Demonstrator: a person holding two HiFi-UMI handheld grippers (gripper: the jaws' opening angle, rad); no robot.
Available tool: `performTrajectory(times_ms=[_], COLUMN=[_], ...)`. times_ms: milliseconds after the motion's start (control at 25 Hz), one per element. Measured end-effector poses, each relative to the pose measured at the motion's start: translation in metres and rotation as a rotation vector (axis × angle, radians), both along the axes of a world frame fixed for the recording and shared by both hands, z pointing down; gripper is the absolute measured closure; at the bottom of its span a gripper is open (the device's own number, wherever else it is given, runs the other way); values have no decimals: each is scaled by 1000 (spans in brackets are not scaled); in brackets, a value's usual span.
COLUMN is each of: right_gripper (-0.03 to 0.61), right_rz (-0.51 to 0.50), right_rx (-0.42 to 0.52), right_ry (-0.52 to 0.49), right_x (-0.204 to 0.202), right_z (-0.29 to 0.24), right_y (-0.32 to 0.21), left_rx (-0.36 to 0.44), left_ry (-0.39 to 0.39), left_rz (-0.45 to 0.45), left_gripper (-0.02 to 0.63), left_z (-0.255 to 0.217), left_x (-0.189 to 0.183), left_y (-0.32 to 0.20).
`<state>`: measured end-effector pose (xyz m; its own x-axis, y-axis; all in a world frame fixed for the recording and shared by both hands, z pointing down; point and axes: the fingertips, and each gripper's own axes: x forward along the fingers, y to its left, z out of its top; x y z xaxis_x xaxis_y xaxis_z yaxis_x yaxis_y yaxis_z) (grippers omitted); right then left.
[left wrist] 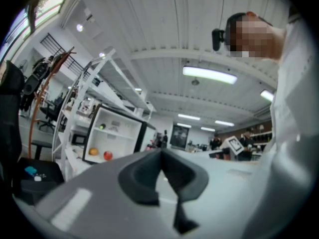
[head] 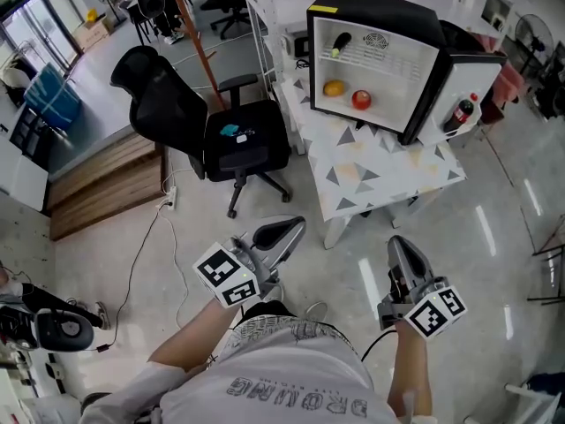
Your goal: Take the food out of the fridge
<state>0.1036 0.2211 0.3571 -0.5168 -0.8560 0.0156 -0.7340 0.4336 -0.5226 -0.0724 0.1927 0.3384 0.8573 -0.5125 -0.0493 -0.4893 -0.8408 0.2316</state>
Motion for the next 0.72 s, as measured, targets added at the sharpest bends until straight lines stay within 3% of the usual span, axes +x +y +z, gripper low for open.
performTrajectory(times_ms=[720], right_gripper=[577], right_rz=[-58], right_rx=[-7], right_ry=[6], right_x=[4], right_z=[5], right_y=[-16], left_rx=[-15], left_ry=[-2], left_rz=[-28], left_gripper=[607], left_z=[9], left_x=[8], left_y=[-13])
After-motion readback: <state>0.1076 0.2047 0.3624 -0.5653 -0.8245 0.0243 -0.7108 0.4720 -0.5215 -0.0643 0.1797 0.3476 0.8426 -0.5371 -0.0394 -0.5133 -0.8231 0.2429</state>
